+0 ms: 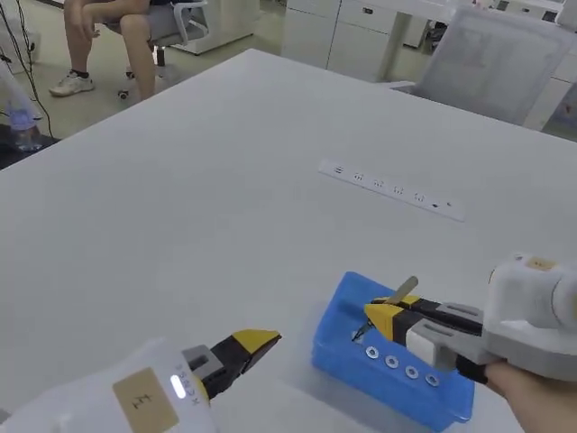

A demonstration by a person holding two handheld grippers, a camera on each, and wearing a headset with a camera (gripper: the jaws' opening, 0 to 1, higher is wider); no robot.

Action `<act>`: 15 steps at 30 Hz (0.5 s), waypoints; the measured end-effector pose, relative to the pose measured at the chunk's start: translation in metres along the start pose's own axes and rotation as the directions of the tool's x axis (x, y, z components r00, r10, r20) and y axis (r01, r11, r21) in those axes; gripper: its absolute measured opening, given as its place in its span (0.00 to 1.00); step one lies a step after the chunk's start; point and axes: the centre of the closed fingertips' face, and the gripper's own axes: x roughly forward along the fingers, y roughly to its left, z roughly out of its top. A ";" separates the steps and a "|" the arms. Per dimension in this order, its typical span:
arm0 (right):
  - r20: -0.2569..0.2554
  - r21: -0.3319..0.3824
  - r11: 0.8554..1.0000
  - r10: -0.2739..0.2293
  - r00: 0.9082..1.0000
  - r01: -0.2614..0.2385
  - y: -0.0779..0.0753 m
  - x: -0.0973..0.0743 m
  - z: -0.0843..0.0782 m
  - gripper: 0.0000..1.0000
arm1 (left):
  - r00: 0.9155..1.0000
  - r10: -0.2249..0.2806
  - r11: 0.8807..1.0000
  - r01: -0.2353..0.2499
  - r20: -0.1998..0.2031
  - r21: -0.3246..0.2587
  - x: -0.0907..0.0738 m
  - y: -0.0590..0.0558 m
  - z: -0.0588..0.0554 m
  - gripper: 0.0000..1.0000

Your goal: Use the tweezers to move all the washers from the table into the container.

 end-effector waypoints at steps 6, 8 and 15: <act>-0.037 -0.005 1.000 -0.002 0.999 0.002 -0.003 0.008 -0.011 0.03 | 1.000 -0.003 1.000 0.003 -0.002 -0.003 0.000 -0.001 -0.001 0.54; -0.045 -0.008 1.000 -0.002 0.999 0.002 -0.005 0.011 -0.013 0.03 | 1.000 -0.004 1.000 0.004 -0.005 -0.004 0.000 -0.001 -0.001 0.54; -0.060 -0.025 1.000 0.000 0.998 -0.002 -0.006 0.014 -0.017 0.03 | 1.000 -0.011 1.000 0.011 -0.012 -0.009 0.001 -0.002 -0.003 0.52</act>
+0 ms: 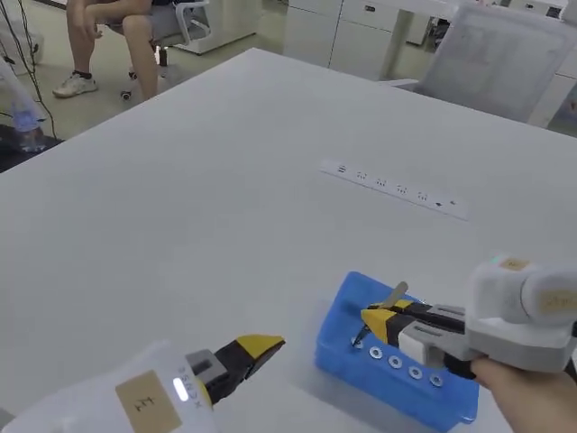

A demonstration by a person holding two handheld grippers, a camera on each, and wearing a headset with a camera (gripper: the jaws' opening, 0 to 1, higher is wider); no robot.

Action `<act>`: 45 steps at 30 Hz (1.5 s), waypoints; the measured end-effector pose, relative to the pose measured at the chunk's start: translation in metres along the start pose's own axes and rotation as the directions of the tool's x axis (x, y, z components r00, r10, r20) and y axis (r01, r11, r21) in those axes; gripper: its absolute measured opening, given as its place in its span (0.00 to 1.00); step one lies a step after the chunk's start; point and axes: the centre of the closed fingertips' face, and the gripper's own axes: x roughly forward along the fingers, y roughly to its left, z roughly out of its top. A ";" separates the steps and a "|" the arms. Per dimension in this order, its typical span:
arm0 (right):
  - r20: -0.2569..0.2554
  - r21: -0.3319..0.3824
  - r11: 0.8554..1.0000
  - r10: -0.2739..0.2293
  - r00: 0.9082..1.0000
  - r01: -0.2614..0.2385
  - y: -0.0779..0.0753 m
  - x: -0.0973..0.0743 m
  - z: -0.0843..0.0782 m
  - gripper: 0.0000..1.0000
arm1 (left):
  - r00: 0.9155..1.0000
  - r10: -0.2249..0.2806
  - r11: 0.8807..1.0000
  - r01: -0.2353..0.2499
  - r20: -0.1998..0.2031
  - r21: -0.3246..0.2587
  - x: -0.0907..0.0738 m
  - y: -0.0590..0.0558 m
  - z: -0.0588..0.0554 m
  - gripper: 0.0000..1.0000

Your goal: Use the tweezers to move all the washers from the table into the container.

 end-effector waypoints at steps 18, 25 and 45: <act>0.105 -0.003 1.000 0.027 0.994 -0.027 0.013 -0.029 0.027 0.03 | 0.989 -0.146 0.979 0.147 0.017 -0.139 -0.004 -0.017 0.006 0.37; 0.123 -0.027 0.998 0.054 0.991 -0.051 0.028 -0.066 0.024 0.03 | 0.971 -0.239 0.958 0.234 -0.014 -0.168 -0.005 -0.031 0.011 0.25; -0.212 -0.317 0.907 0.217 0.953 -0.277 0.119 -0.115 -0.078 0.03 | 0.744 -0.581 0.758 0.642 -0.329 0.112 0.025 -0.101 0.009 0.17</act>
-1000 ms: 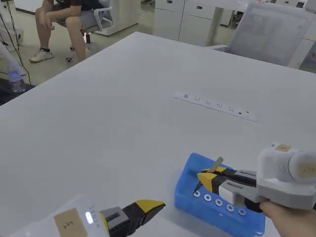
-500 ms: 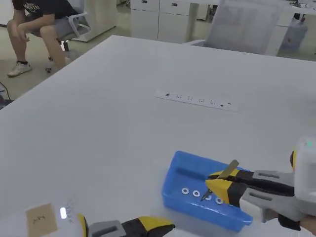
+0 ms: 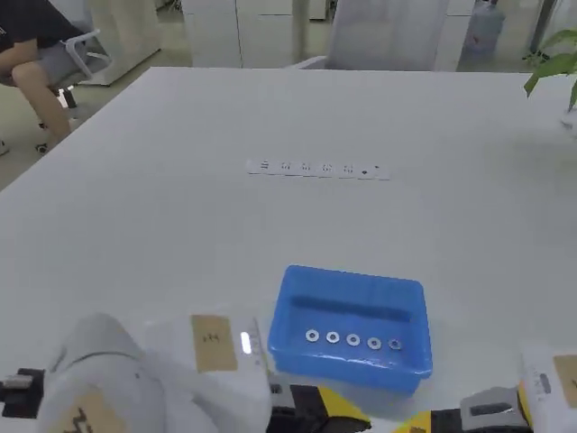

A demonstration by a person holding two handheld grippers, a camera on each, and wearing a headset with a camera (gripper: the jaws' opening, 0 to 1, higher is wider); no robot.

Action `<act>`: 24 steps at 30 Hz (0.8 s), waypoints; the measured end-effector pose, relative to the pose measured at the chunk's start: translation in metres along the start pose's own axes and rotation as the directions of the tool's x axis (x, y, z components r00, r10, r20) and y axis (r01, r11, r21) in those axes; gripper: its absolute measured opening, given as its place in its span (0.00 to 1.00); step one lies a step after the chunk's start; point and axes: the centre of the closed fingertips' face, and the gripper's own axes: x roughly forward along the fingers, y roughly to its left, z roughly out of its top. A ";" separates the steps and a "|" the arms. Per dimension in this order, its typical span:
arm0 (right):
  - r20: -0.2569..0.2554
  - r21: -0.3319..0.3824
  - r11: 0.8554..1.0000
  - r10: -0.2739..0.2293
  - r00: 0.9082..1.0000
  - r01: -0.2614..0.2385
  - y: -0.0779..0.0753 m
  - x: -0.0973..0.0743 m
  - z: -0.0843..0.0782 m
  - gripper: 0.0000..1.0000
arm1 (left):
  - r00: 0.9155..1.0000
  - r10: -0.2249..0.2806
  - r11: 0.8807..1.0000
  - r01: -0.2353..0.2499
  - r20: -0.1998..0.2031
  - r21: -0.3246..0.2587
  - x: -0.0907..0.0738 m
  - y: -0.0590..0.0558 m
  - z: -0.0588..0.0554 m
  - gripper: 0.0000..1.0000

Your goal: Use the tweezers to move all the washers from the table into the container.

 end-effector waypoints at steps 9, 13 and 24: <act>-0.036 -0.039 0.999 0.013 0.999 -0.014 0.012 0.001 -0.006 0.03 | 0.987 -0.136 0.985 0.144 -0.084 0.097 0.018 -0.020 0.004 0.00; -0.048 -0.037 0.999 0.006 0.999 -0.008 0.009 0.003 -0.012 0.03 | 0.982 -0.129 0.979 0.148 -0.138 0.138 0.020 -0.015 -0.001 0.00; -0.110 -0.098 0.995 -0.027 0.994 0.017 -0.004 0.021 -0.023 0.03 | 0.966 -0.046 0.963 0.110 -0.255 0.246 0.012 0.010 -0.039 0.00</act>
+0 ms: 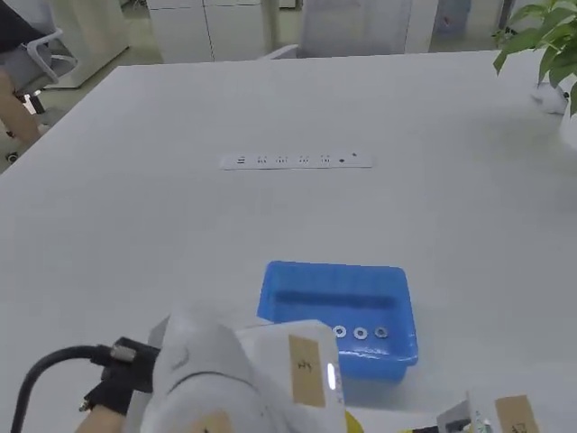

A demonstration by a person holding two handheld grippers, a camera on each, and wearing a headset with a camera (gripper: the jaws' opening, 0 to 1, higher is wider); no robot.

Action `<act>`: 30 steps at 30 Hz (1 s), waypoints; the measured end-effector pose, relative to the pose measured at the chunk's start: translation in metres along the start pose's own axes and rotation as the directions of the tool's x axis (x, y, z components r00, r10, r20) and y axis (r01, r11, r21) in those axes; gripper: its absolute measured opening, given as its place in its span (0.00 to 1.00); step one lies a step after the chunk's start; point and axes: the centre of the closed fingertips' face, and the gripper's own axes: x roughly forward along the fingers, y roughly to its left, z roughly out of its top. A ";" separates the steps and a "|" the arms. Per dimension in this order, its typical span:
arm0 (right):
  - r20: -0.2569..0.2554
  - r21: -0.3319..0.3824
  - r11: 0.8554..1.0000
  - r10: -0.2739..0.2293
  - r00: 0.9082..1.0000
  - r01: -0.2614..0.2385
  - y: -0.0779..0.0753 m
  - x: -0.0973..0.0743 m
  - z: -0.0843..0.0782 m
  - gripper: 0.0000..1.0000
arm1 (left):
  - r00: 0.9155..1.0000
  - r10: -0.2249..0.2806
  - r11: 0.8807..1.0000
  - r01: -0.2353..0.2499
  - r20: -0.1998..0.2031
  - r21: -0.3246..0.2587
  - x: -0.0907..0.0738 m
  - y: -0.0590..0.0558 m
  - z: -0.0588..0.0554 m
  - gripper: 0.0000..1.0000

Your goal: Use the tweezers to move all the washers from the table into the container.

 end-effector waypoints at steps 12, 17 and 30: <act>0.129 0.252 0.967 -0.061 0.990 0.027 0.001 -0.007 -0.003 0.20 | 0.989 -0.050 0.997 0.041 -0.139 -0.072 0.002 0.002 -0.060 0.00; 0.119 0.396 0.906 -0.213 0.970 0.150 -0.011 -0.044 -0.023 0.27 | 0.978 -0.080 0.993 0.061 -0.192 -0.099 0.008 0.002 -0.075 0.00; 0.114 0.421 0.850 -0.395 0.912 0.315 -0.019 -0.114 -0.049 0.40 | 0.945 -0.083 0.989 0.038 -0.317 -0.145 0.024 0.001 -0.096 0.00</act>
